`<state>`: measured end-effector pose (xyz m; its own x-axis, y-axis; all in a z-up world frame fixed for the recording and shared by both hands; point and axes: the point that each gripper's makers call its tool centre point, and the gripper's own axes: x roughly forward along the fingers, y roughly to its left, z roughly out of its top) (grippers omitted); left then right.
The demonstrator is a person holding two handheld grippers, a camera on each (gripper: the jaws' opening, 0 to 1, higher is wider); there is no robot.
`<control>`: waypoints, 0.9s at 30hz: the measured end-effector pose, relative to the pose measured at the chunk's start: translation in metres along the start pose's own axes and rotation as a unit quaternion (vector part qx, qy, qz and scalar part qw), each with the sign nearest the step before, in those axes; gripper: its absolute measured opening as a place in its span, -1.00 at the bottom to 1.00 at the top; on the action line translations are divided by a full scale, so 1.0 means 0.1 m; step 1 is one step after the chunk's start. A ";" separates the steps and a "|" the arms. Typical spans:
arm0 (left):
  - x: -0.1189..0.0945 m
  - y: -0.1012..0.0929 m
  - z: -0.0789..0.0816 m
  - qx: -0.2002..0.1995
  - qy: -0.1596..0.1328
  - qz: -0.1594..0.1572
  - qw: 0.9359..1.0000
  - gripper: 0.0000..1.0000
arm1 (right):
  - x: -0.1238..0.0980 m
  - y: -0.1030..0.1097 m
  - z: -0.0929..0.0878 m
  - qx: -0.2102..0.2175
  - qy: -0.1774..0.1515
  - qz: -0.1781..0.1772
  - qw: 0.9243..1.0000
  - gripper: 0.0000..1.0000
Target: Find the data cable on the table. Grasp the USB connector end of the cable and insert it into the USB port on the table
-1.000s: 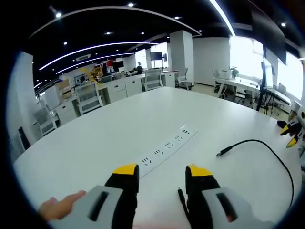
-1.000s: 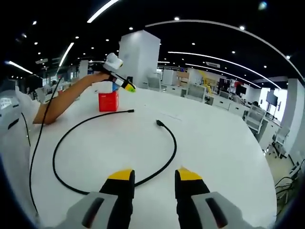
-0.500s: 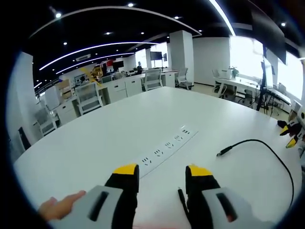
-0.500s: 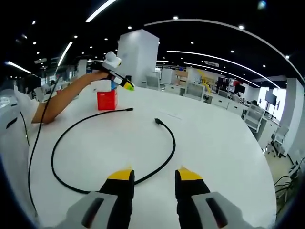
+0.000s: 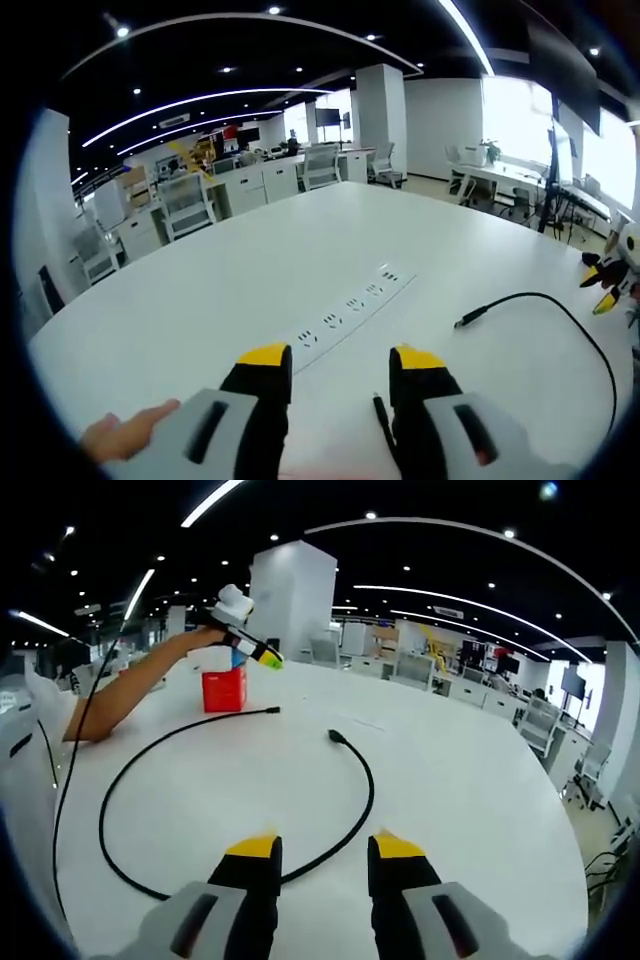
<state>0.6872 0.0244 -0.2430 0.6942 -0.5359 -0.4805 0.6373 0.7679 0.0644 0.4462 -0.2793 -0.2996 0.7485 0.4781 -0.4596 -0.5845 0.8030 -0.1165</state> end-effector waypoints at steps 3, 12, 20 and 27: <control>0.00 0.00 0.00 0.000 0.000 0.000 1.000 -0.21 | 0.03 -0.05 0.03 0.001 -0.003 -0.002 1.000 -0.26; -0.01 -0.01 0.00 0.000 -0.001 0.000 1.000 -0.21 | 0.15 -0.17 0.12 0.000 -0.006 -0.004 1.000 -0.28; -0.01 0.00 0.00 0.000 0.001 0.000 1.000 -0.21 | 0.35 -0.22 0.14 0.002 0.000 0.004 1.000 -0.28; -0.01 0.01 0.01 -0.001 0.000 -0.001 1.000 -0.21 | 0.48 -0.22 0.30 0.007 -0.019 0.015 1.000 -0.29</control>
<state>0.6872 0.0252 -0.2417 0.6937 -0.5372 -0.4799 0.6376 0.7679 0.0620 0.5048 -0.2632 -0.2923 0.7425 0.5151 -0.4282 -0.6024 0.7930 -0.0906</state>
